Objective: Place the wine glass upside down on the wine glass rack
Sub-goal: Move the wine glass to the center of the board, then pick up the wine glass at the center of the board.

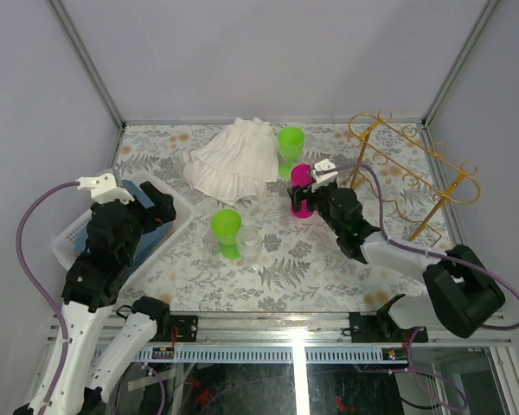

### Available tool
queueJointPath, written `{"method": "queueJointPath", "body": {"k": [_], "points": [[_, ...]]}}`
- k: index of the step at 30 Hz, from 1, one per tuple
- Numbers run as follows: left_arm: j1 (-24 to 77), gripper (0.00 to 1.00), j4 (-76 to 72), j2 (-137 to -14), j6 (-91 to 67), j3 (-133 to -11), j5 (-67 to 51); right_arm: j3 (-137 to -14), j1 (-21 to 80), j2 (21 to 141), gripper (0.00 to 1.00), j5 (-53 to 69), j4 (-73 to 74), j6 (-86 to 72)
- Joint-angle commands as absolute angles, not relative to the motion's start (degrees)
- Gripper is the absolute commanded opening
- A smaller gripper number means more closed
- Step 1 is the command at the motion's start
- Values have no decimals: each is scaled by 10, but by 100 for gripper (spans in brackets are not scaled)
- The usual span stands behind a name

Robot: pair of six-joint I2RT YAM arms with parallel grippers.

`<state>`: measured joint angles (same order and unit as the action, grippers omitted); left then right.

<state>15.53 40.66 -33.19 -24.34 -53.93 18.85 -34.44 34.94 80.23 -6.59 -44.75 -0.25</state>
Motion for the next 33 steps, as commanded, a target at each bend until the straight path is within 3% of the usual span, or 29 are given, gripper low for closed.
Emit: {"method": "queueJointPath", "body": {"k": [1, 15, 19, 26, 33], "points": [[150, 100, 374, -340, -230, -567, 114, -311, 371, 706, 62, -97, -404, -6], [159, 100, 286, -411, -257, -584, -63, -253, 380, 408, 61, -98, -149, -75], [246, 100, 254, -445, -284, -581, -16, -262, 381, 360, 60, -98, -111, -87], [490, 100, 198, -528, -320, -582, 153, -305, 380, 314, 60, -85, -64, -104], [530, 100, 109, -579, -356, -565, 112, -359, 380, 290, 60, -59, -55, -140]]}}
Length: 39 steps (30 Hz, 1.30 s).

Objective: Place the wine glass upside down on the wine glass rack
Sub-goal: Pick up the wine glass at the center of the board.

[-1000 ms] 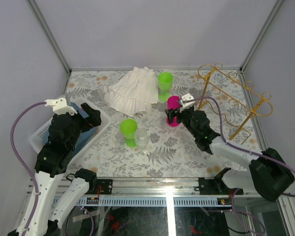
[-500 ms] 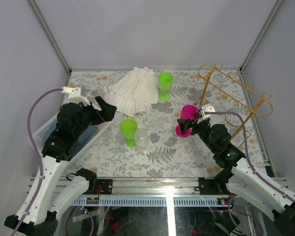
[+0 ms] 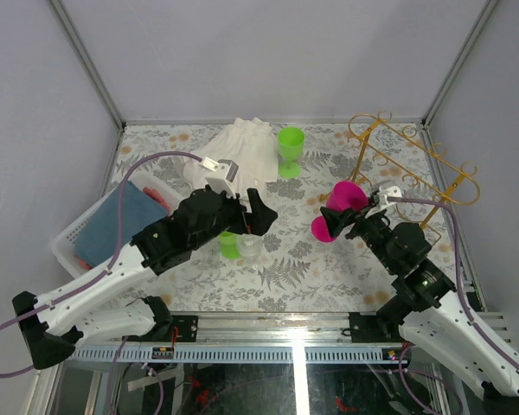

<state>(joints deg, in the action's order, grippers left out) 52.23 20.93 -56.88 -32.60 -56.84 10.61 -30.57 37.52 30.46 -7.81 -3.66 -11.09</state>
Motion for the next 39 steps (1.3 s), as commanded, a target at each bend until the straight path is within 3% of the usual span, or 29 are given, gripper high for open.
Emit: {"method": "queueJointPath", "body": {"k": [1, 6, 22, 33, 39], "points": [[530, 100, 100, -583, -359, -564, 103, -365, 380, 288, 60, -53, -59, -147], [531, 99, 62, -609, -360, -567, 53, -391, 380, 290, 60, -24, -77, -179], [541, 72, -26, -676, -407, -566, -51, -389, 380, 292, 60, 25, -192, -246], [544, 32, -58, -682, -429, -552, -77, -356, 380, 288, 60, 47, -252, -255], [544, 0, -47, -681, -423, -558, -69, -345, 380, 287, 67, 44, -239, -246]]}}
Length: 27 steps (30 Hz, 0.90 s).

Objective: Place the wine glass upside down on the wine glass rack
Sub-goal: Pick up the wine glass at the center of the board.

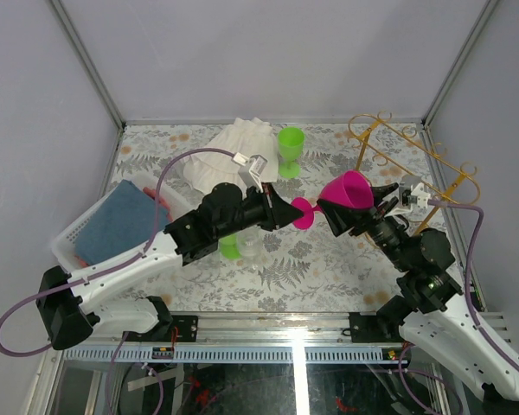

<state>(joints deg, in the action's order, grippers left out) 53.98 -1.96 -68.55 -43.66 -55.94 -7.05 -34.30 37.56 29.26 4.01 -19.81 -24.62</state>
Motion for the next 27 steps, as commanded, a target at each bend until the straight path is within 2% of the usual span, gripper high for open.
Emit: {"method": "queueJointPath", "body": {"k": [1, 4, 8, 19, 27], "points": [[545, 0, -41, -680, -419, -560, -62, -346, 380, 285, 70, 44, -233, -244], [543, 0, -18, -676, -397, -569, -41, -353, 380, 277, 89, 40, -196, -231], [543, 0, 32, -661, -359, -586, 7, -370, 380, 255, 99, 27, -118, -204], [537, 0, 146, -642, -217, -644, 107, -423, 380, 173, 99, -10, 91, -176], [540, 0, 231, -655, -86, -712, 143, -550, 380, 210, 100, -33, 283, -163]]}}
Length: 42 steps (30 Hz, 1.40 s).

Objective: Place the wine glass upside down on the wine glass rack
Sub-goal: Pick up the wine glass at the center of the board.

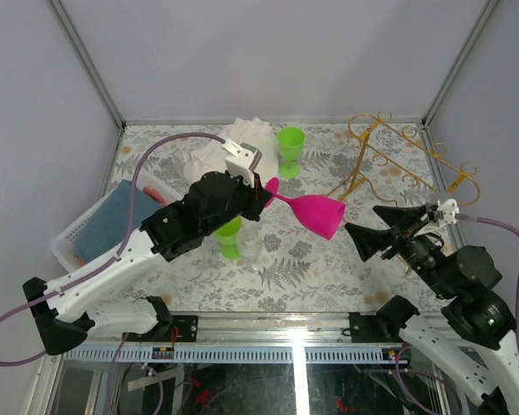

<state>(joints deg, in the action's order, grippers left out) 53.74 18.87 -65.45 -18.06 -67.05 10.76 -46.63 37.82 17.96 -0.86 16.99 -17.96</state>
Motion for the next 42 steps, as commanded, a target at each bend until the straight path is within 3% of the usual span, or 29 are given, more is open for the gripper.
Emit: {"method": "queueJointPath", "body": {"k": [1, 7, 12, 16, 23, 31, 37, 42], "points": [[544, 0, 241, -658, -71, -719, 150, -572, 380, 225, 99, -32, 312, -161], [613, 0, 258, -679, 31, -739, 224, -688, 380, 306, 92, 17, 426, -166], [670, 0, 242, -694, 89, -747, 233, -734, 380, 376, 80, 86, 451, -174], [689, 0, 231, -702, 113, -755, 215, -712, 380, 418, 65, 127, 417, -185], [709, 0, 224, -716, 154, -774, 220, -638, 380, 478, 48, 234, 298, -231], [715, 0, 211, -715, 164, -768, 208, -605, 381, 530, 37, 247, 263, -226], [716, 0, 208, -719, 167, -763, 215, -574, 380, 527, 35, 265, 227, -234], [716, 0, 201, -719, 167, -757, 232, -551, 380, 527, 22, 257, 222, -230]]}}
